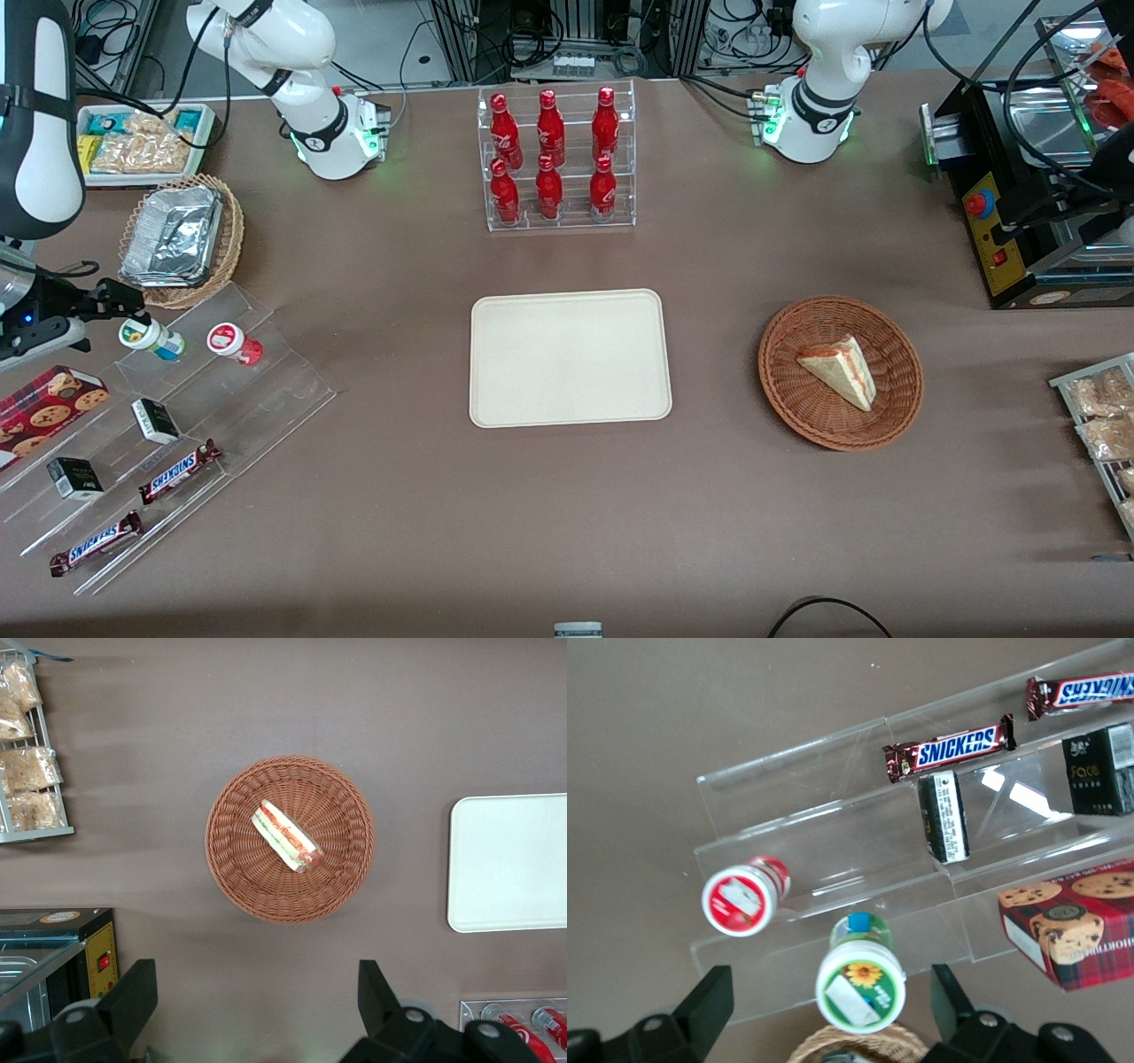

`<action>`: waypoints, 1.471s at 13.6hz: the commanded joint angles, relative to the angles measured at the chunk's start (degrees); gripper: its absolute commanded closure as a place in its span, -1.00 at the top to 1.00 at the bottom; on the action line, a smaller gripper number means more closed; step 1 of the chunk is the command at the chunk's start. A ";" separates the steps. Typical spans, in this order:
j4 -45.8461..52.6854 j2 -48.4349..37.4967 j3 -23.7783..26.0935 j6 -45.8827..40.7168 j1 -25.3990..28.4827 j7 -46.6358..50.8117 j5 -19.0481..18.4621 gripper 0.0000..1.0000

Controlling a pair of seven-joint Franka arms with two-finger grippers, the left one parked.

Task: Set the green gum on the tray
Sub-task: 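Move the right gripper down toward the green-lidded gum jar on the stand, then close the right gripper around the green-lidded gum jar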

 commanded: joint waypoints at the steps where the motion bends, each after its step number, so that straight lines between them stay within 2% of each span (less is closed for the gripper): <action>1: -7.36 -3.38 0.32 6.58 -1.63 -5.21 -0.02 0.98; 3: -8.43 -3.56 0.14 7.21 -2.24 -7.77 0.07 0.98; 6: -10.27 -3.47 -0.03 10.10 -2.95 -7.95 2.26 0.98; 11: -12.65 -2.94 -0.03 14.51 -2.95 -8.04 2.35 0.97; 15: -12.83 -2.24 -0.03 15.56 -2.95 -8.04 2.35 0.87; 16: -12.83 -2.24 -0.03 15.56 -2.95 -8.04 2.35 0.64; 17: -12.74 -2.24 -0.03 15.56 -2.87 -8.04 2.35 0.01; 18: -12.56 -2.24 -0.03 15.48 -2.78 -7.95 2.35 -0.49; 19: -12.39 -2.24 -0.03 15.39 -2.69 -7.86 2.35 -0.86; 20: -12.04 -2.33 -0.03 15.30 -2.43 -7.78 2.35 -1.00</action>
